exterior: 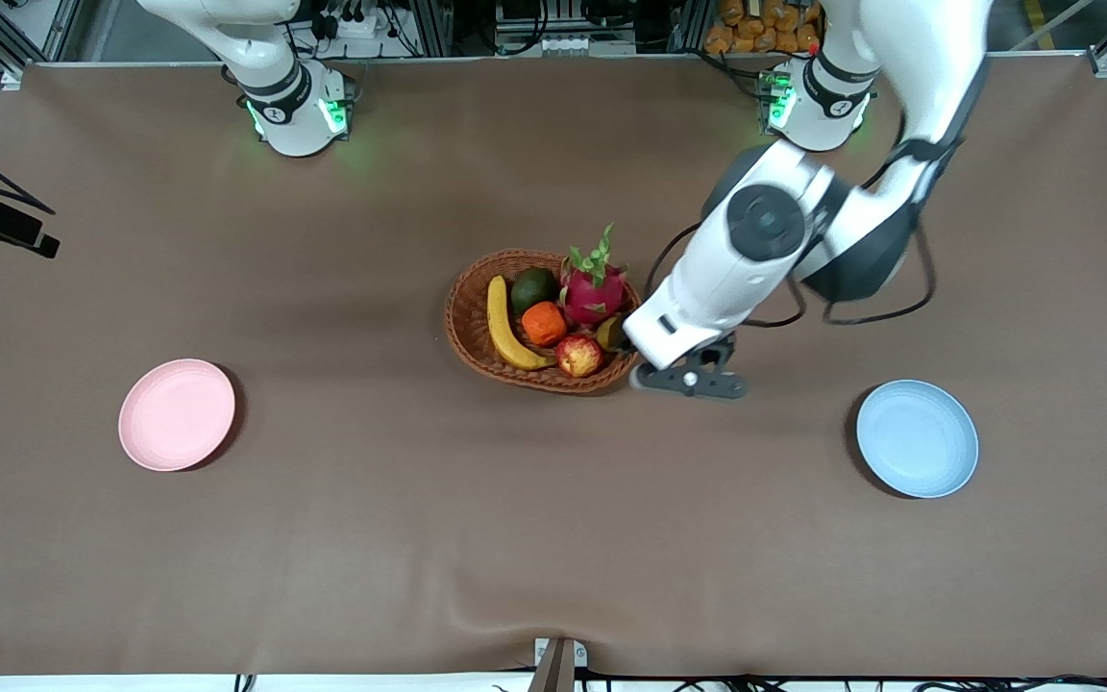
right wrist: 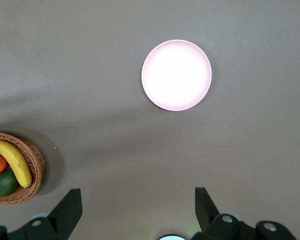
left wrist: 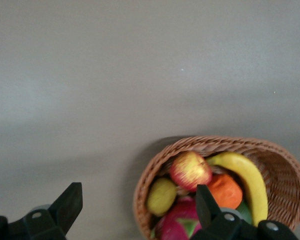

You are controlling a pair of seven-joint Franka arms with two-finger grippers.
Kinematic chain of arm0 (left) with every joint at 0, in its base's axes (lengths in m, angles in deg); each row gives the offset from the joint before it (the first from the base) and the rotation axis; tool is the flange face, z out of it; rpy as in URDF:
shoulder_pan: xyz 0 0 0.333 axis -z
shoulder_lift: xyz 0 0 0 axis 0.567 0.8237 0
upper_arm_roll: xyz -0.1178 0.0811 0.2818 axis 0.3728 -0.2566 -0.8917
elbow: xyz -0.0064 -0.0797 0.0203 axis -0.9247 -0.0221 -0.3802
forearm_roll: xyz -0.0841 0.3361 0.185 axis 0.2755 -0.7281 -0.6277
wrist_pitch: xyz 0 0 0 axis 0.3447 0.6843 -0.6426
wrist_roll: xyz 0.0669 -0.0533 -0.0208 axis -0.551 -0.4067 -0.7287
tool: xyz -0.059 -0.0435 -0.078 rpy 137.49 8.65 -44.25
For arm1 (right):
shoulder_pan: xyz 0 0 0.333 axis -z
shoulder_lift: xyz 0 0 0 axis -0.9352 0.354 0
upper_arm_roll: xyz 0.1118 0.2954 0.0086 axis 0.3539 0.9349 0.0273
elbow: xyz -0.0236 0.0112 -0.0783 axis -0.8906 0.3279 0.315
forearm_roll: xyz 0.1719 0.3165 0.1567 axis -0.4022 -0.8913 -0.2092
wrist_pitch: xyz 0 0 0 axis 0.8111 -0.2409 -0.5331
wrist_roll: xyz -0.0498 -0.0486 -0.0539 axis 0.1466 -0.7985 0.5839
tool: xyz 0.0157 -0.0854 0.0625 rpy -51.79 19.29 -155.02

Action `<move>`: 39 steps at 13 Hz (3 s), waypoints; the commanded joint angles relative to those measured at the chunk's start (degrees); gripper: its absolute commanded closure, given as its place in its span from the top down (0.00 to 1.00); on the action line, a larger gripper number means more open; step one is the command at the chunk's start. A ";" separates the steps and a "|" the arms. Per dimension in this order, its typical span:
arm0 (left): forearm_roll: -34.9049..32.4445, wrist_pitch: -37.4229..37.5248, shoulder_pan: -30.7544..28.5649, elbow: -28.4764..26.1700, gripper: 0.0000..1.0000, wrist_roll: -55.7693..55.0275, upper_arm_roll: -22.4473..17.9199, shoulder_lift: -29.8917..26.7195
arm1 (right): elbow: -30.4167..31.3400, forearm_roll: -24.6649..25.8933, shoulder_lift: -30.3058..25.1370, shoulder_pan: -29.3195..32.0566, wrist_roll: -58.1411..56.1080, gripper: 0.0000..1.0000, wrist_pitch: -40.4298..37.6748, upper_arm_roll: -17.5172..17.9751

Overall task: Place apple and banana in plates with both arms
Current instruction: 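Reach the left gripper down into the basket toward the apple, then close the left gripper around the red-yellow apple in the basket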

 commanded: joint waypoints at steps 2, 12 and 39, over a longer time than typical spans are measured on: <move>-1.57 -2.12 4.02 2.11 1.00 -7.32 -0.21 4.60 | -0.03 0.16 -0.11 -1.81 -0.06 1.00 2.23 0.18; -1.83 -11.79 10.16 2.11 0.99 -13.21 -2.57 12.87 | 1.73 2.36 0.07 -7.70 0.74 1.00 5.31 0.18; -1.57 1.63 15.71 1.14 0.00 -22.89 -8.47 7.97 | 3.93 2.01 1.03 -4.27 0.74 1.00 6.98 -0.17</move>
